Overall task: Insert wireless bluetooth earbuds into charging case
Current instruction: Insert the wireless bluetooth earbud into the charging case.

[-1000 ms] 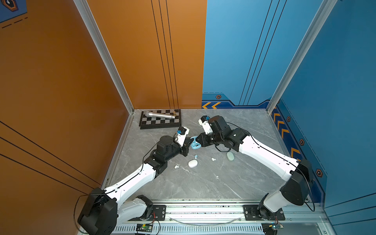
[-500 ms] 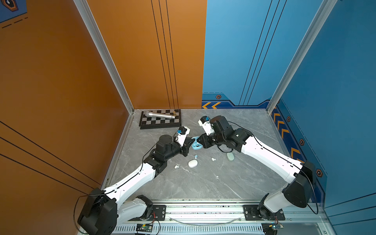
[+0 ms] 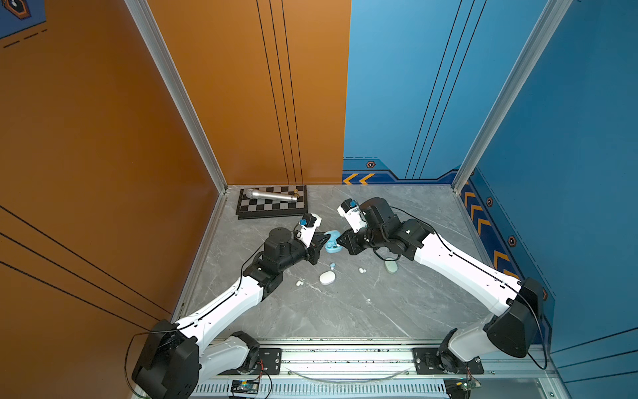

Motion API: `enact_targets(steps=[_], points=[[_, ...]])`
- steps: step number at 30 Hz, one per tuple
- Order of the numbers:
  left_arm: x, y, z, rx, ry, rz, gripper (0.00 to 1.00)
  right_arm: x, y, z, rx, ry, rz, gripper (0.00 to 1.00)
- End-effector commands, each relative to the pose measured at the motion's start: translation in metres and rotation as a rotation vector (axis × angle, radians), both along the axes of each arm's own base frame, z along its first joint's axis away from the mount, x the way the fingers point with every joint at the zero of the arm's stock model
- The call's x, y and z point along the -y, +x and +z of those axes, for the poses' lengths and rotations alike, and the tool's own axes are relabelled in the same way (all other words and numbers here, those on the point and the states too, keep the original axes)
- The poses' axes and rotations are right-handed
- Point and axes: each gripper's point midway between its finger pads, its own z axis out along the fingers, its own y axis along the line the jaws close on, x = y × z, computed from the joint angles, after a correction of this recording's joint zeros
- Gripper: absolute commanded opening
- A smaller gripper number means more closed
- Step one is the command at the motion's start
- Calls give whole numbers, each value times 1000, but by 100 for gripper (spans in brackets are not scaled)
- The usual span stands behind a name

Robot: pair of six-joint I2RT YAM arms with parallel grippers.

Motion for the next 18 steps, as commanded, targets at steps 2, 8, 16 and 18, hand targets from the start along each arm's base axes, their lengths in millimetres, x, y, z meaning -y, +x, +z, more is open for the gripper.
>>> enact_targets(steps=[2,8,16,18], points=[[4,0,23,34,-31,-29,0,10,-6,-6,-1,-38,16,14],[5,-1,26,35,-40,-37,0,11,-6,-8,10,-54,25,15],[7,-1,30,36,-46,-43,0,14,-9,-10,35,-80,40,14],[7,-1,31,38,-49,-48,0,16,-8,-10,44,-85,38,15]])
